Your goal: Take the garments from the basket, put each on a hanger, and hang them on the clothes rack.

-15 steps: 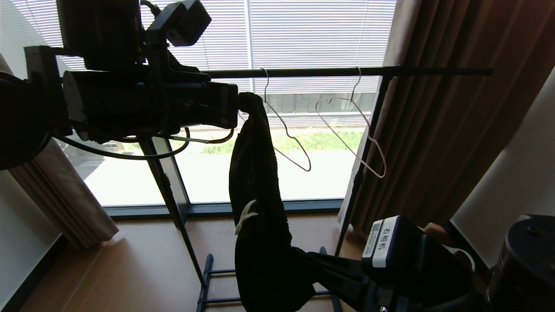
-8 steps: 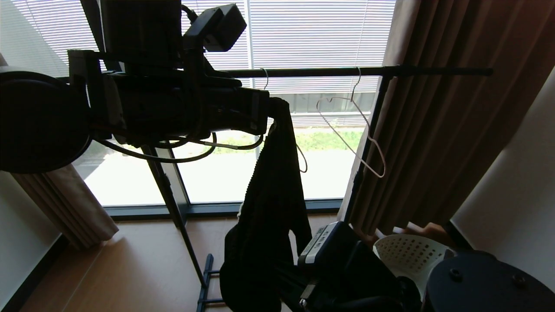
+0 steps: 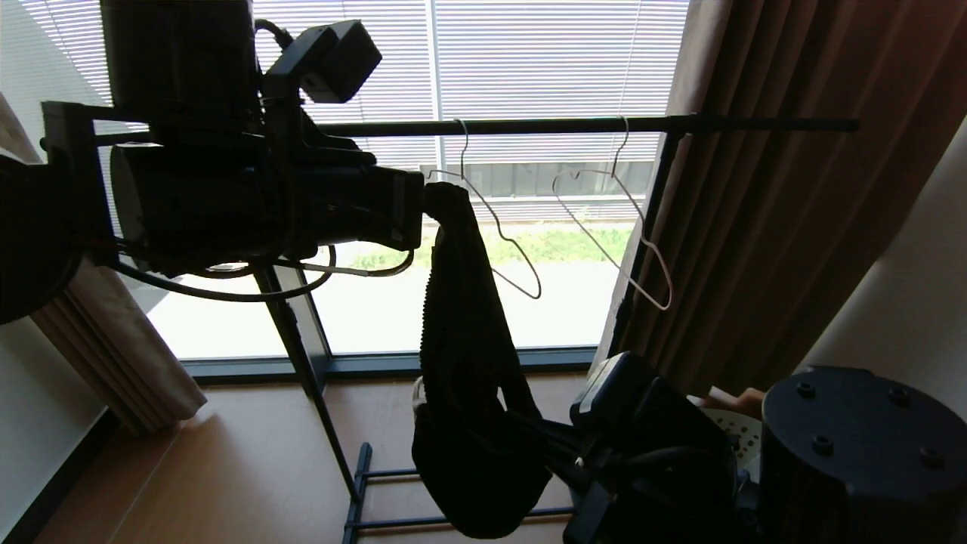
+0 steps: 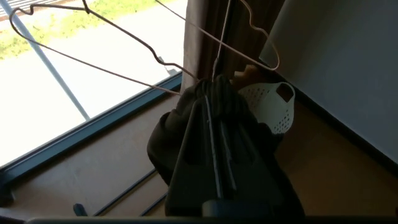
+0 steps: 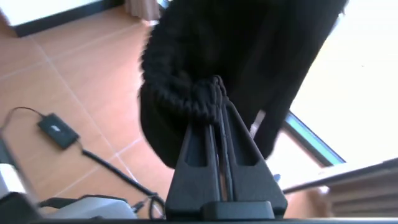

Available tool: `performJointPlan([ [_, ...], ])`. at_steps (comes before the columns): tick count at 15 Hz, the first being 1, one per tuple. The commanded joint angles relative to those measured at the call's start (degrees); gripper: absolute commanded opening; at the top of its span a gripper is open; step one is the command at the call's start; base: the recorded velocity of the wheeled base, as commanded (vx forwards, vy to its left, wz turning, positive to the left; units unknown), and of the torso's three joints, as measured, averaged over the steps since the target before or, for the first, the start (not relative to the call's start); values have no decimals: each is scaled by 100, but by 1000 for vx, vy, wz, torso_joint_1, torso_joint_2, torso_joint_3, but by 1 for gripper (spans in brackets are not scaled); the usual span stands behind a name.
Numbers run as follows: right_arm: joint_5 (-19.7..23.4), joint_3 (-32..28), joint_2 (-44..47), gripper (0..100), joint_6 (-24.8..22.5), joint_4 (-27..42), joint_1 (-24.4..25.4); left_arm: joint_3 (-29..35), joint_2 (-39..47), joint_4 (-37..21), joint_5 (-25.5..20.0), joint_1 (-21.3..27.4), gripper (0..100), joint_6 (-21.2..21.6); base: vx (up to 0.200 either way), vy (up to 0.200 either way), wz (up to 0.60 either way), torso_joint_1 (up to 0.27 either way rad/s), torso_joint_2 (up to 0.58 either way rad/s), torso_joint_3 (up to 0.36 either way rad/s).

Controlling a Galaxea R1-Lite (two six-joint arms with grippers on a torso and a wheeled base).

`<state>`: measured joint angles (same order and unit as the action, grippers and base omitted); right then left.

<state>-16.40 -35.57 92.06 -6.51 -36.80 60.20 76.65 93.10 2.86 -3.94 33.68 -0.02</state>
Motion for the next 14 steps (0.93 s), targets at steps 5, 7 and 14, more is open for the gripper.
performJointPlan([
  [5,427,-688,-13,0,-140,59,-1695,-1337,-1171,-40,33,-169,0,20,0,0,0,0,0,0],
  [7,418,-934,163,0,132,24,-1810,-1768,-1444,-49,33,-116,0,29,0,0,0,0,0,0],
  [14,-65,-2138,813,0,1539,86,-1880,-2963,-1611,-84,7,719,0,29,0,0,0,0,0,0],
])
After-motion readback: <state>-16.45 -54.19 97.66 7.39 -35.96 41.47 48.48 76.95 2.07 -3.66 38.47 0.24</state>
